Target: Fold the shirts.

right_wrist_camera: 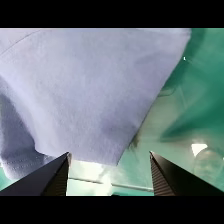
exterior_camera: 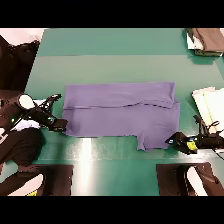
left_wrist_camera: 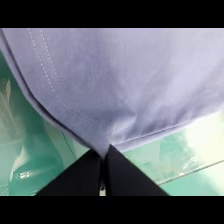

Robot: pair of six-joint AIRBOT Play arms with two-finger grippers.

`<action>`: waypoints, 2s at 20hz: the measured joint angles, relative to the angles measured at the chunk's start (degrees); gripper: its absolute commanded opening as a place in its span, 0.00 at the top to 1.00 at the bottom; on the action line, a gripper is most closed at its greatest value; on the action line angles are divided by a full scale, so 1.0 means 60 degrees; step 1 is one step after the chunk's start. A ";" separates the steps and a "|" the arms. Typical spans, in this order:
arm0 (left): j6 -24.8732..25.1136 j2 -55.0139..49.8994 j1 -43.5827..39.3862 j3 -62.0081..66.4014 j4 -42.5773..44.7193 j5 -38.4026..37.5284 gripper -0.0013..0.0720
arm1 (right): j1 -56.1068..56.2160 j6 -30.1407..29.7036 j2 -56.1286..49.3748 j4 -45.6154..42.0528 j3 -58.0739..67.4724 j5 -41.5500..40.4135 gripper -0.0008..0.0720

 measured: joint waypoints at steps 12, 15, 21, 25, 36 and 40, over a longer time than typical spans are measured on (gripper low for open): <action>0.0007 0.0000 0.0000 0.0000 -0.0025 -0.0040 0.95 | 0.1909 0.1060 -0.0007 -0.0197 -0.0047 -0.0871 0.38; 0.0051 0.0004 0.0000 0.0007 -0.0029 -0.0040 0.95 | 0.2561 0.1348 -0.0011 -0.0375 -0.0051 -0.1137 0.95; 0.0193 0.0186 0.0000 0.0255 0.0022 -0.0299 0.95 | 0.3555 0.1534 0.0080 -0.0448 0.0922 -0.0769 0.96; 0.0178 0.1220 0.0000 0.0550 0.0044 -0.0831 0.95 | 0.3650 0.1752 0.0678 -0.0699 0.2273 0.0535 0.96; -0.0725 0.3745 0.0000 0.0852 -0.0149 -0.1672 0.95 | 0.1843 0.2018 0.2047 -0.0998 0.3912 0.2503 0.96; -0.0750 0.3512 0.0000 0.1071 -0.0022 -0.0106 0.95 | 0.1789 0.1486 0.0729 -0.0444 0.4495 0.1483 0.96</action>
